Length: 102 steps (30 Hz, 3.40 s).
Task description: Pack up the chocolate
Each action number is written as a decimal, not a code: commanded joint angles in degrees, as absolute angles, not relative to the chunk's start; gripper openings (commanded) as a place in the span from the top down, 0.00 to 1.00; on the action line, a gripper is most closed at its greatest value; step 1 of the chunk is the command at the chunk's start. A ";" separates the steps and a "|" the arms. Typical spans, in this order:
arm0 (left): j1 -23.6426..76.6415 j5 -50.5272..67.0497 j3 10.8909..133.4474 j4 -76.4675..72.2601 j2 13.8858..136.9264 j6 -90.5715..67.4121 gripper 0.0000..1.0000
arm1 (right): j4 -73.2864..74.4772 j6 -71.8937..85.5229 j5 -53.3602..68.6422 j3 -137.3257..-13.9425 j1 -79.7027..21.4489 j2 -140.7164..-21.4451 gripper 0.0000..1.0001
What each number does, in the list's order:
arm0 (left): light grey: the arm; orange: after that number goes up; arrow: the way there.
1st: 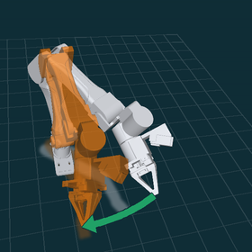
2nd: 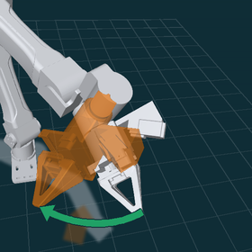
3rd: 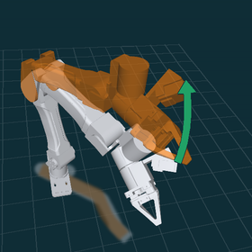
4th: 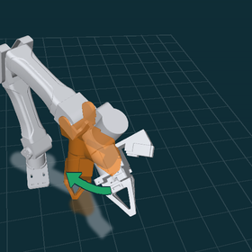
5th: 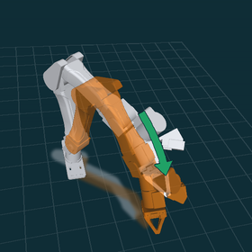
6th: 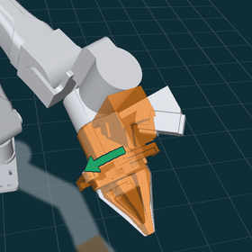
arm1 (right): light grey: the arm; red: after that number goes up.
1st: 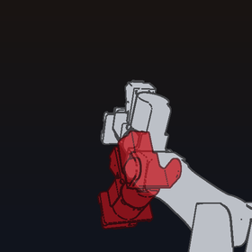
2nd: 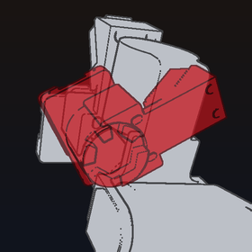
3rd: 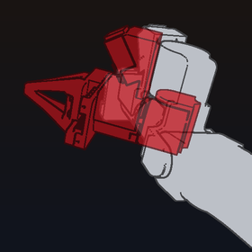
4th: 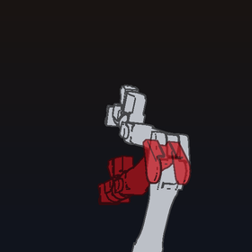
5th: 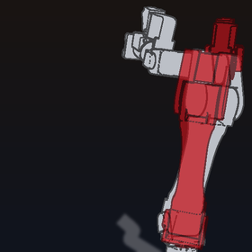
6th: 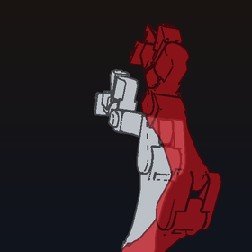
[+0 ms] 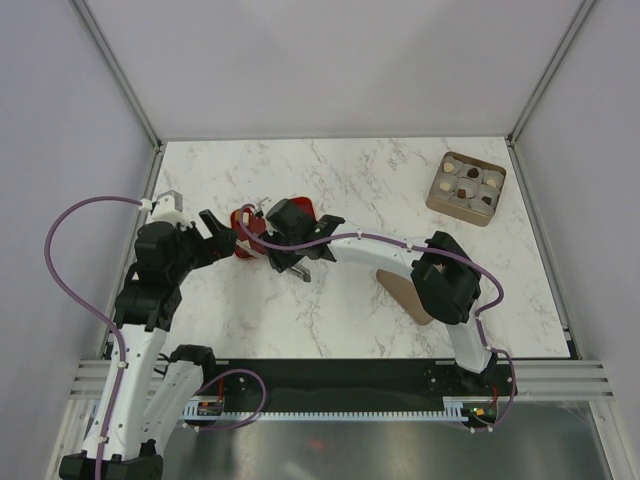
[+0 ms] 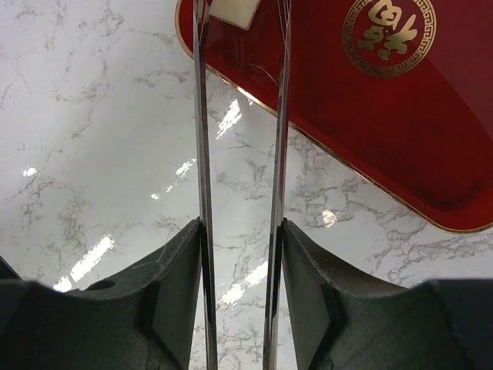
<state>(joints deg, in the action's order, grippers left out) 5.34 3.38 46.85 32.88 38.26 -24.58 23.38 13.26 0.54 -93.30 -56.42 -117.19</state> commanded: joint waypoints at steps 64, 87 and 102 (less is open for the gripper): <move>6.76 4.48 47.11 31.11 41.66 -23.82 0.06 | 45.61 19.34 -17.41 -80.51 -3.70 -88.77 0.67; 7.29 5.27 47.02 31.11 41.75 -23.82 0.06 | 44.91 16.96 -2.90 -80.95 -1.32 -92.37 0.61; 7.21 5.80 47.02 31.03 42.63 -24.08 0.06 | 44.74 17.75 -1.84 -81.65 -1.41 -94.13 0.55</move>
<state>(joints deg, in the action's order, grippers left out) 7.01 5.06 46.85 32.88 42.52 -24.58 45.93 17.39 -2.55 -79.53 -1.28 -93.84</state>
